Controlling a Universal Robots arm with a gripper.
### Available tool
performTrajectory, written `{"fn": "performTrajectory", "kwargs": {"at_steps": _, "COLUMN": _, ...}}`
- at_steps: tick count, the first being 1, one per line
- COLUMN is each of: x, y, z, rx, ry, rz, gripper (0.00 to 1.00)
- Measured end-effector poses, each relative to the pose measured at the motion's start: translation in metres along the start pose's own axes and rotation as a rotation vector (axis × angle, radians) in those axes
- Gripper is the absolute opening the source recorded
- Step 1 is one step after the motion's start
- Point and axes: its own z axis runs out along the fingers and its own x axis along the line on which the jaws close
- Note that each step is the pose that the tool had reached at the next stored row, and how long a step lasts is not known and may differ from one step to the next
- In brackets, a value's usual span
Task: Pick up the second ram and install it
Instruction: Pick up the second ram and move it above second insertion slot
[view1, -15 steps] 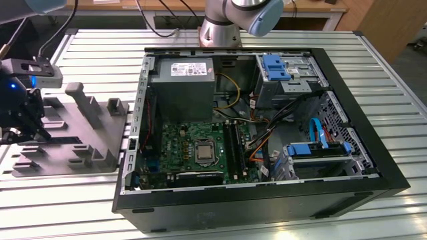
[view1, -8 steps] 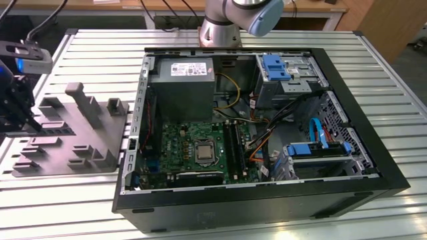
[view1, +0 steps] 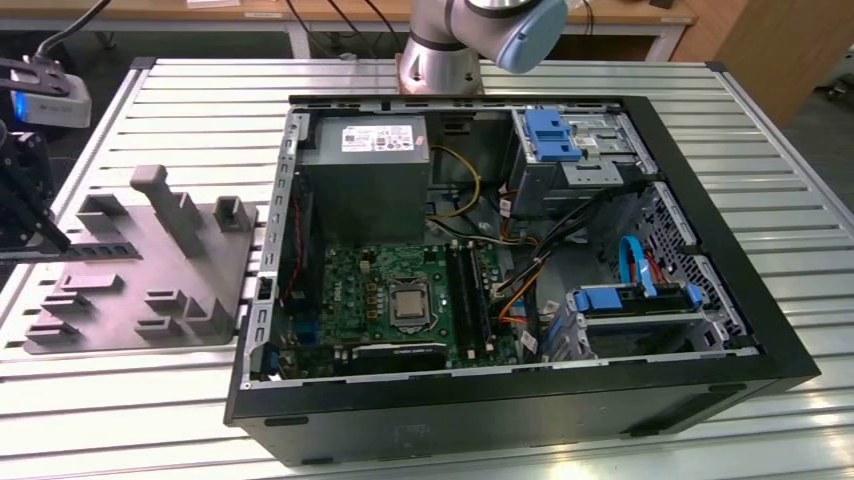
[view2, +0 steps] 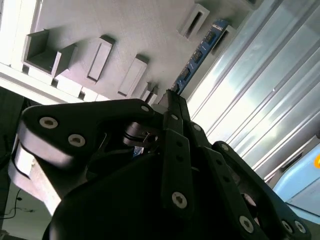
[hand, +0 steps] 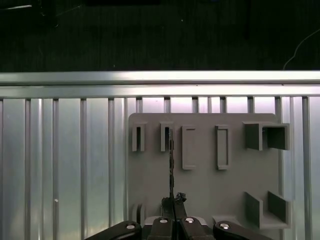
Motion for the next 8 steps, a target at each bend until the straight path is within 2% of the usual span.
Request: {"fn": "performTrajectory", "kwargs": {"at_steps": 8, "x": 0.0000, "y": 0.0000, "z": -0.0026, "rx": -0.0005, "ry": 0.0004, "rz": 0.000, "gripper": 0.11}}
